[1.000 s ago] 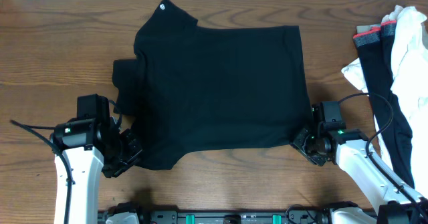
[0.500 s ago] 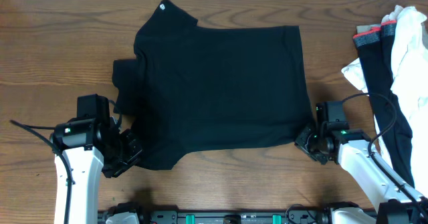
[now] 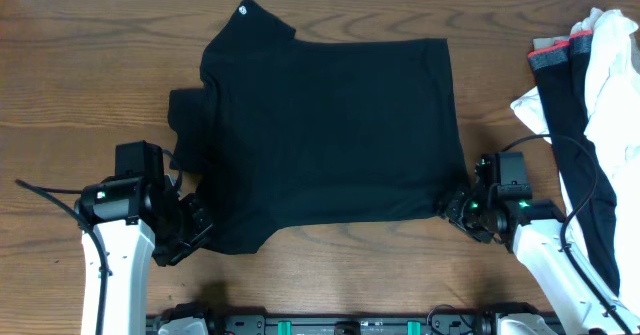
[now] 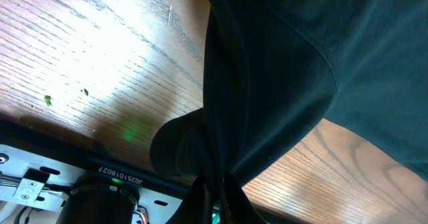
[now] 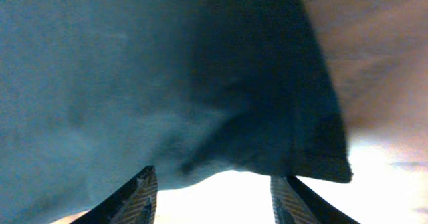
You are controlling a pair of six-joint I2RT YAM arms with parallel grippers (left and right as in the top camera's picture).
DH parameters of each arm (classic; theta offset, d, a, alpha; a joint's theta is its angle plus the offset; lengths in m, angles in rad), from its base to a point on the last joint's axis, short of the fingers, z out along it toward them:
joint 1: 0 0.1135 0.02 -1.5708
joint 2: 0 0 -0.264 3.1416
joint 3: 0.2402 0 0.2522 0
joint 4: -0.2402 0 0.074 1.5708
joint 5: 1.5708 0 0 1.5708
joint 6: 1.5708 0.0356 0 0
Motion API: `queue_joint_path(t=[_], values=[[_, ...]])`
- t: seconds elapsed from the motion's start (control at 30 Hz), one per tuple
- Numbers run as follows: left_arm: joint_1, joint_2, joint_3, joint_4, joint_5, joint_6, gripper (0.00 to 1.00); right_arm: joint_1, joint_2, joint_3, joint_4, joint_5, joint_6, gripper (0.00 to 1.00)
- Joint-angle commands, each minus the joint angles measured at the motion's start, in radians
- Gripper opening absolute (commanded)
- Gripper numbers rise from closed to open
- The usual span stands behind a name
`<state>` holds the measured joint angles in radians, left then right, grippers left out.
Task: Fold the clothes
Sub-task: 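Lift both hem corners and fold them upward toward the collar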
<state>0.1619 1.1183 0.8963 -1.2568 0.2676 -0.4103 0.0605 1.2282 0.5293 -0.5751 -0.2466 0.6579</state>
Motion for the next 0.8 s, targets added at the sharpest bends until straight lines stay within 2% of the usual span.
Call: queue_joint_path(t=[0.0,0.23,0.47,0.6,0.77], values=[[0.003,-0.002,0.010,-0.007,0.005,0.018,0.07,-0.021,-0.001,0.017,-0.016,0.051,0.000,0.50],[0.003,-0.002,0.010,-0.007,0.005,0.017,0.07,-0.022,0.026,-0.013,-0.019,0.067,0.037,0.48],[0.003,-0.002,0.010,-0.008,0.005,0.017,0.07,-0.022,0.073,-0.062,0.033,0.078,0.061,0.38],[0.003,-0.002,0.010,-0.008,0.005,0.017,0.07,-0.022,0.077,-0.063,0.073,0.079,0.049,0.22],[0.003,-0.002,0.011,-0.009,0.006,0.017,0.07,-0.022,0.067,-0.029,0.062,0.081,-0.026,0.09]])
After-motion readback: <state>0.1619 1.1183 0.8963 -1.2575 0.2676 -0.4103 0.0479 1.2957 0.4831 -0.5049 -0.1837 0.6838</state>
